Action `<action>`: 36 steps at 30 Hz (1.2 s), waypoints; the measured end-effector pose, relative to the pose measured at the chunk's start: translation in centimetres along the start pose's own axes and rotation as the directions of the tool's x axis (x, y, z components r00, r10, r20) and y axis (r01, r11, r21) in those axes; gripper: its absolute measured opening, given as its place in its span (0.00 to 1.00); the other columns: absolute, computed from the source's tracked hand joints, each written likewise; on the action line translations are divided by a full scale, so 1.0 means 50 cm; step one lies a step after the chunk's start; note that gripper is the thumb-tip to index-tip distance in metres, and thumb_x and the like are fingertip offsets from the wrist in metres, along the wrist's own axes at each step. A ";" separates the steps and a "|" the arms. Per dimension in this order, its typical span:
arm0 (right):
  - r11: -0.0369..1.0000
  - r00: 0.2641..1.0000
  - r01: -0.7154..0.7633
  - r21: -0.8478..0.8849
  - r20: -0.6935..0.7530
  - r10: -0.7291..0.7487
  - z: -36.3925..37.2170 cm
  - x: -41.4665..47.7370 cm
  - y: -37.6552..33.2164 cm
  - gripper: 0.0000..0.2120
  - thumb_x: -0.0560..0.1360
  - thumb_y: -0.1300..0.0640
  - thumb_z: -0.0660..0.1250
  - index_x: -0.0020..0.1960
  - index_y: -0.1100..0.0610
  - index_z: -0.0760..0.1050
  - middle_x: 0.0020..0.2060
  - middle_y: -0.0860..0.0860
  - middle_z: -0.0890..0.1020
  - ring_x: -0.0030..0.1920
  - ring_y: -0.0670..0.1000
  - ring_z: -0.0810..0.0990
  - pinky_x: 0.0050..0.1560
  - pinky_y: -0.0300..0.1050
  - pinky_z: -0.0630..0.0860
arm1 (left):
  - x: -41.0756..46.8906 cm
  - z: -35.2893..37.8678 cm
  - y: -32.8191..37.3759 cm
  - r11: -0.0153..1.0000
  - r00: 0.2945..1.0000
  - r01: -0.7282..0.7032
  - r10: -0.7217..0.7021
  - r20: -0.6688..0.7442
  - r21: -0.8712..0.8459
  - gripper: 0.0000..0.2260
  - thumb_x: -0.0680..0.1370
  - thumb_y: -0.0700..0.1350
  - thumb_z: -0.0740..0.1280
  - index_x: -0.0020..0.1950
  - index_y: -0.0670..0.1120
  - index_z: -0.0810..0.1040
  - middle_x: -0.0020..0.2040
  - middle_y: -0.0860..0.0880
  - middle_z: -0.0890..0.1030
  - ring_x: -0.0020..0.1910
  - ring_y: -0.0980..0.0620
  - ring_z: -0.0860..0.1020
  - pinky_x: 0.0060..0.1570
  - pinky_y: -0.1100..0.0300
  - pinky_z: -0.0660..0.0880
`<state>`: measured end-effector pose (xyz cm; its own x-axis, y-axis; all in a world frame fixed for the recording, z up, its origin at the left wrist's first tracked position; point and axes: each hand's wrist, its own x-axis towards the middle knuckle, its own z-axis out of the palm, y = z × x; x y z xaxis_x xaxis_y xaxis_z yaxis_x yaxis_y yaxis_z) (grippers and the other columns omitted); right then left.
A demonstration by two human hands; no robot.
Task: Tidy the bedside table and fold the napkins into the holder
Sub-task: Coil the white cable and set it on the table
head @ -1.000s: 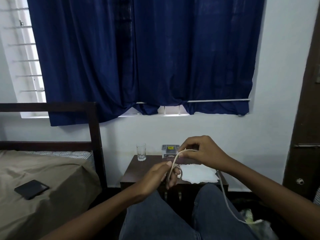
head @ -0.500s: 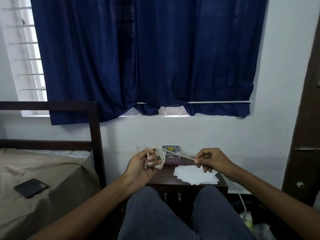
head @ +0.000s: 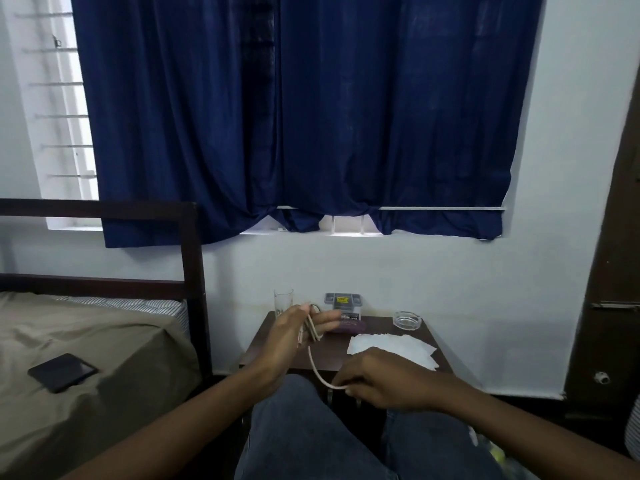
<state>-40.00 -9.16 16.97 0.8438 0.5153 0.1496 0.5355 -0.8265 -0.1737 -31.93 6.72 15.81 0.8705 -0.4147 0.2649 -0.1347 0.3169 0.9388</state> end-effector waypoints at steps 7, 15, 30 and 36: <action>0.993 0.977 0.066 -0.096 -0.195 -0.083 -0.042 0.012 0.015 0.15 0.76 0.50 0.56 0.55 0.51 0.78 0.53 0.48 0.81 0.53 0.47 0.78 0.50 0.47 0.76 | -0.012 0.007 -0.022 0.762 0.976 -0.196 0.094 0.194 0.618 0.12 0.82 0.44 0.56 0.39 0.49 0.71 0.30 0.59 0.78 0.31 0.66 0.74 0.37 0.69 0.69; 0.989 0.950 0.030 0.144 -0.313 0.017 -0.073 0.006 0.052 0.07 0.74 0.55 0.67 0.49 0.52 0.82 0.39 0.40 0.79 0.42 0.44 0.79 0.45 0.45 0.76 | -0.018 0.026 -0.022 0.960 0.921 0.068 -0.166 0.353 0.273 0.18 0.78 0.53 0.57 0.42 0.41 0.77 0.24 0.50 0.71 0.26 0.51 0.67 0.36 0.58 0.68; 0.589 0.894 0.047 0.807 -0.297 0.335 -0.038 0.023 0.034 0.10 0.77 0.62 0.63 0.54 0.58 0.80 0.35 0.58 0.81 0.27 0.48 0.77 0.28 0.37 0.72 | -0.013 0.015 0.029 0.845 0.862 0.411 -0.238 0.448 -0.342 0.09 0.72 0.45 0.66 0.35 0.42 0.78 0.23 0.52 0.67 0.21 0.56 0.67 0.39 0.60 0.78; 0.408 0.880 0.012 0.913 -0.203 0.429 -0.029 0.022 0.044 0.09 0.76 0.63 0.64 0.54 0.64 0.78 0.33 0.56 0.81 0.27 0.50 0.77 0.34 0.42 0.74 | -0.009 0.011 0.047 0.812 0.920 0.359 -0.224 0.322 -0.460 0.11 0.76 0.45 0.59 0.36 0.42 0.73 0.23 0.53 0.65 0.21 0.57 0.65 0.39 0.61 0.78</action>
<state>-37.93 -10.71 18.16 0.9655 0.0535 0.2548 0.2596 -0.1244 -0.9577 -32.91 7.20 18.02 0.6787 -0.7271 0.1038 0.4211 0.5010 0.7561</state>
